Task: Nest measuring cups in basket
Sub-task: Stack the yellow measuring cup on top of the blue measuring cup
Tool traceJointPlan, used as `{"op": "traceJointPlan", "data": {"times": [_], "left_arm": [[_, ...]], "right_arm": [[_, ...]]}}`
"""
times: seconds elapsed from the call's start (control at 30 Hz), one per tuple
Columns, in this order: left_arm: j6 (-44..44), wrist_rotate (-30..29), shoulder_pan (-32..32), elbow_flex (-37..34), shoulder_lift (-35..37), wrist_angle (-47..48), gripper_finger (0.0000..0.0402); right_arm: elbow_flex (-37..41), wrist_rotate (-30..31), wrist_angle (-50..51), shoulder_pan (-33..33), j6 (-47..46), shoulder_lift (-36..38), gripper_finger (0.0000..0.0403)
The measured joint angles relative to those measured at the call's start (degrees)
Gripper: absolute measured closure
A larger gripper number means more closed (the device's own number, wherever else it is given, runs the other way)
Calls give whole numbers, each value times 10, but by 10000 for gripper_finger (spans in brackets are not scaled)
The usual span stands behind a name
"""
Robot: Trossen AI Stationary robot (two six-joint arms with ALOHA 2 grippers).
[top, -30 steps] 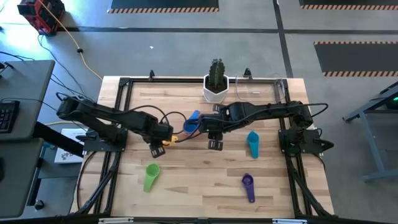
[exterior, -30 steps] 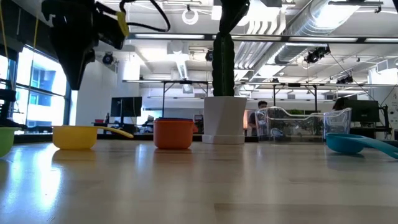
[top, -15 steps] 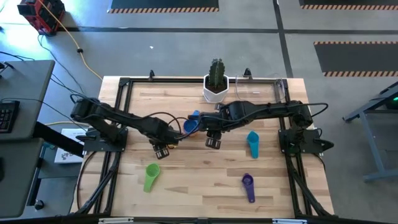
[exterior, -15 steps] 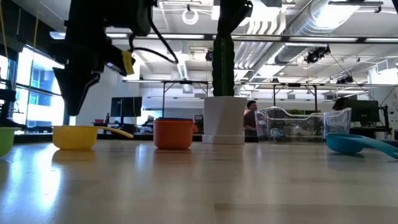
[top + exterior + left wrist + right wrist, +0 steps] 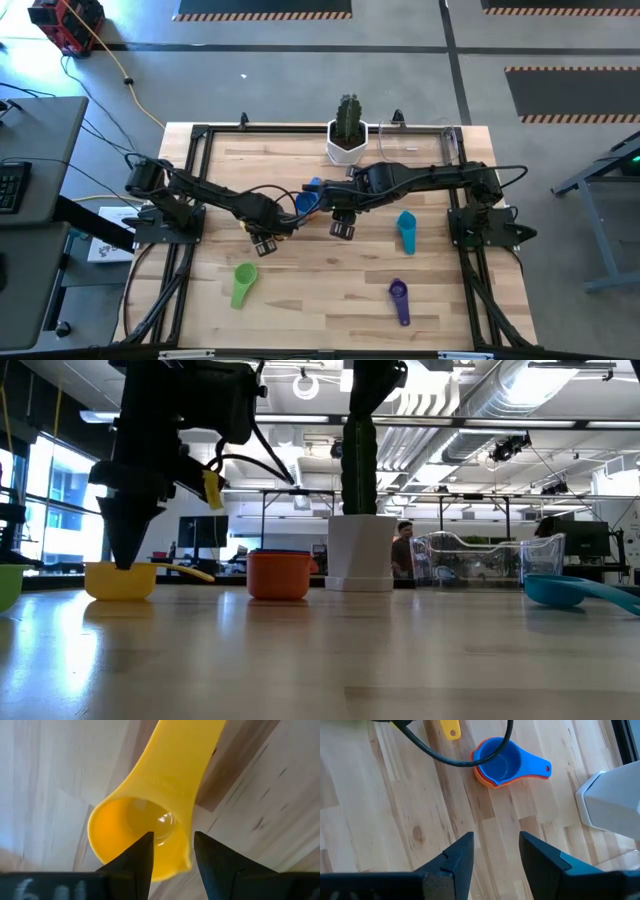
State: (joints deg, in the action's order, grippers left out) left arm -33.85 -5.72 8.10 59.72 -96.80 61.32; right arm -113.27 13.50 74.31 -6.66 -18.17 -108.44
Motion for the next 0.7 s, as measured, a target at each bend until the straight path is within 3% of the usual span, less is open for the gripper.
{"op": "traceJointPlan", "data": {"times": [0.7], "left_arm": [[-4,2,-6,-35,1,-28,271]], "right_arm": [[0,0,0,0,0,0,253]]}}
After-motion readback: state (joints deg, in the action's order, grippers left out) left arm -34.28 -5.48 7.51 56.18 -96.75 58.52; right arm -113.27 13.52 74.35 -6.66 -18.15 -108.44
